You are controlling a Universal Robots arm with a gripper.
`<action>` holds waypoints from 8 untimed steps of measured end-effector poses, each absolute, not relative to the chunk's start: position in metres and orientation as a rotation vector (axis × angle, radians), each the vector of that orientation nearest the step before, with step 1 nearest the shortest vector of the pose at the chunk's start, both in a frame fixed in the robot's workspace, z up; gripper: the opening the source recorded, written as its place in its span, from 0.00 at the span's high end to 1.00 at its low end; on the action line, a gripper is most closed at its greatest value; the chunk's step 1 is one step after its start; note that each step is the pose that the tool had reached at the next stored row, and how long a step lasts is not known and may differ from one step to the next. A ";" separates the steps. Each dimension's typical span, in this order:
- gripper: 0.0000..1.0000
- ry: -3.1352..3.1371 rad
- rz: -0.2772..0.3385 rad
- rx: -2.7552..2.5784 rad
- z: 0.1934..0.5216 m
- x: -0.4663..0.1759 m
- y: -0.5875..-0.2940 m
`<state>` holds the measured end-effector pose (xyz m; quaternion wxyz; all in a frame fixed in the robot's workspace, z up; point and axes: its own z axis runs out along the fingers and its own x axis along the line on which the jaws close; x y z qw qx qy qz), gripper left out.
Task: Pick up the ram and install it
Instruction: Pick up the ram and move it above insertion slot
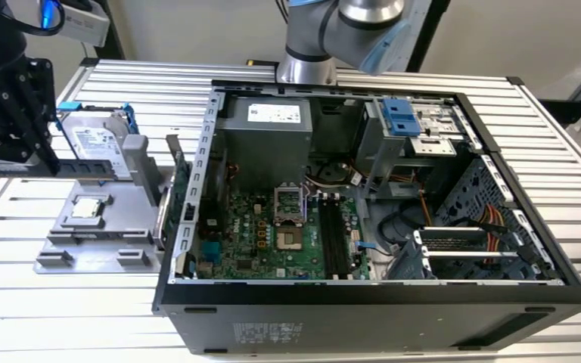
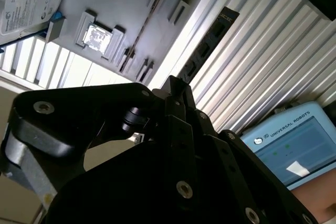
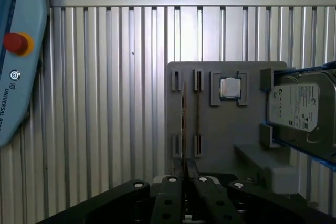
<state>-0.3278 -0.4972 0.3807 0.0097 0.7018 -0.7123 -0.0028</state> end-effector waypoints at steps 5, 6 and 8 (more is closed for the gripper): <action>1.00 -2.224 -0.009 2.191 0.381 -0.321 -0.497; 1.00 -2.224 -0.009 2.191 0.381 -0.320 -0.497; 1.00 -2.224 -0.010 2.191 0.381 -0.318 -0.497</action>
